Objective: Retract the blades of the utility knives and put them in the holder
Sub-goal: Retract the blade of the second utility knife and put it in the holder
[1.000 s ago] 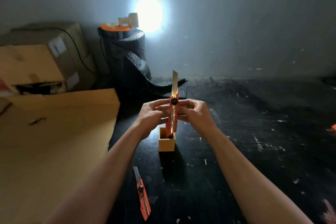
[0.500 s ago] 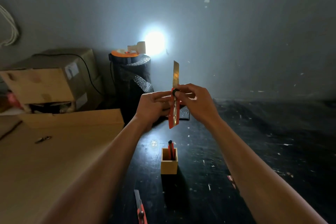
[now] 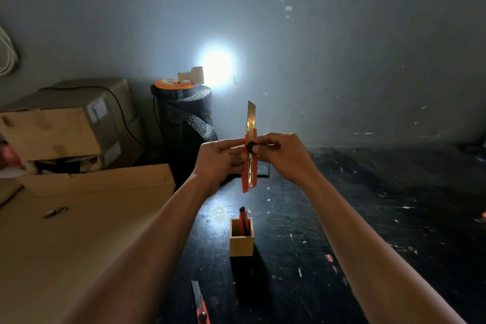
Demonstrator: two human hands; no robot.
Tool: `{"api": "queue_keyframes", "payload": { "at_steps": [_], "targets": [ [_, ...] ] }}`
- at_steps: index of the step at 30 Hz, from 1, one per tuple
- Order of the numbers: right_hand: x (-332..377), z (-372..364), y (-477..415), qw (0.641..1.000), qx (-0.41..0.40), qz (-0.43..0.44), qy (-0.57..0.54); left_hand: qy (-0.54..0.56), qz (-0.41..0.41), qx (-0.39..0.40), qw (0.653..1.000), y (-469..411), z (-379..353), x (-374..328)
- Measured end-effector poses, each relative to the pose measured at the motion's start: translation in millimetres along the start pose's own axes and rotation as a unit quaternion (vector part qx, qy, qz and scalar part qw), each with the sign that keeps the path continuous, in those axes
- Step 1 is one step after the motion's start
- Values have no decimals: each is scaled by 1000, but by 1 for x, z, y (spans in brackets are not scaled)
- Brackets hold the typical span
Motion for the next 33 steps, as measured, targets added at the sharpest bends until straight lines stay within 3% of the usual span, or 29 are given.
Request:
{"api": "queue_keyframes", "payload": {
  "at_steps": [14,33],
  "targets": [
    [23,-1,0,999,-7,23,24,29,-19,1,999,-9,8,-19],
    [-10,-25,8,998,37,-9,-59,28,-6,-38,999,-20,13,-11]
  ]
}}
Point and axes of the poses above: each hand's wrist, its own y-axis away from the middle knuckle, its own z-axis out of the back of the hand, x = y × z, the point moved 8 cm from there along -y, towards the middle knuckle, and after that the axes turned 14 degrees about x, right-handed, at the moved point
